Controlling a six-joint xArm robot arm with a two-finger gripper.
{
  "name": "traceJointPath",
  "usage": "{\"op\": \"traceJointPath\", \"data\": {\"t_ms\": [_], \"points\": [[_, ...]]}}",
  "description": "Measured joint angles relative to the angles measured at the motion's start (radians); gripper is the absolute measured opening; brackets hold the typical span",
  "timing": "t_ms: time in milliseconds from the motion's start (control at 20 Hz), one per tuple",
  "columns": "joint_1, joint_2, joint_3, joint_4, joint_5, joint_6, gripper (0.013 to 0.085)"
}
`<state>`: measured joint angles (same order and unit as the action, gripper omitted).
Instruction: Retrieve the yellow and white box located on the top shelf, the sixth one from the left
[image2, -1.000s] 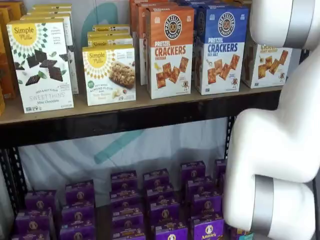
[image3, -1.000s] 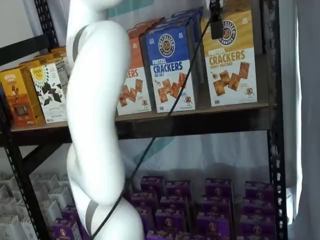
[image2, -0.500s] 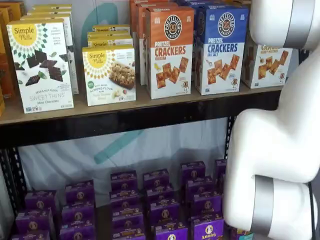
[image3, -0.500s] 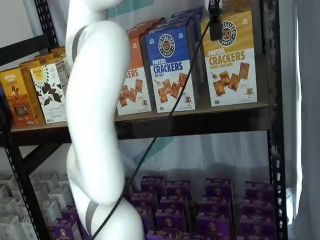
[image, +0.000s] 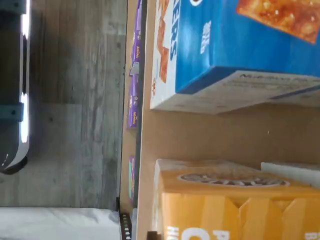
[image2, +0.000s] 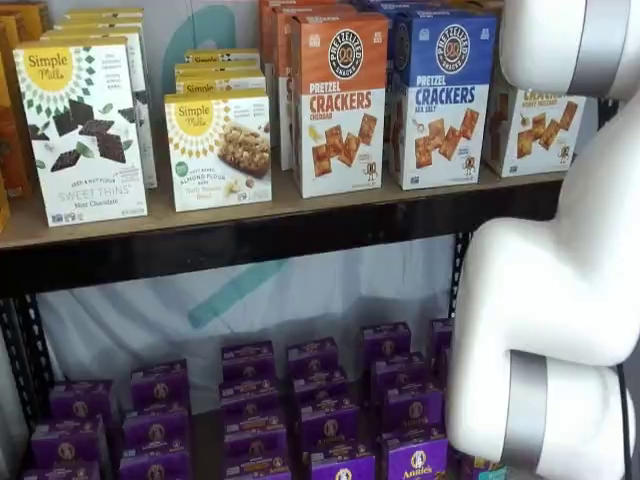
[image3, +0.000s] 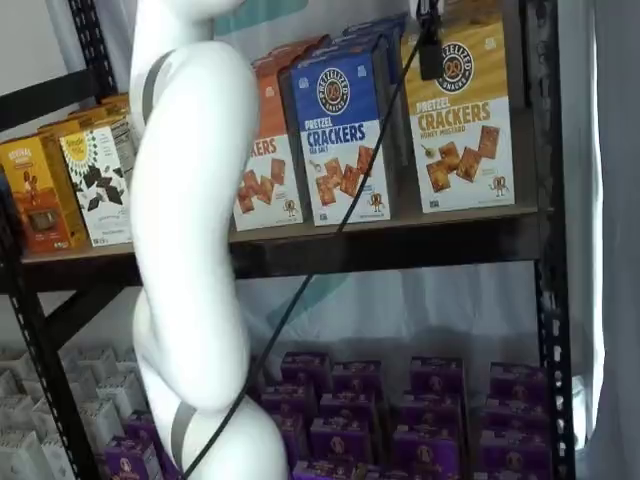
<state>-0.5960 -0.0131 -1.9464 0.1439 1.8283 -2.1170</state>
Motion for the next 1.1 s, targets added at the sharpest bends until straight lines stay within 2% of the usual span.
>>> {"op": "traceJointPath", "data": {"t_ms": [200, 300, 700, 1100], "points": [[-0.005, 0.0, -0.005, 0.004, 0.006, -0.002, 0.065], [-0.007, -0.002, -0.002, 0.007, 0.004, -0.004, 0.057], [-0.012, -0.036, 0.035, -0.017, -0.009, -0.019, 0.057], [-0.038, -0.114, 0.097, -0.026, 0.022, -0.046, 0.057]]}}
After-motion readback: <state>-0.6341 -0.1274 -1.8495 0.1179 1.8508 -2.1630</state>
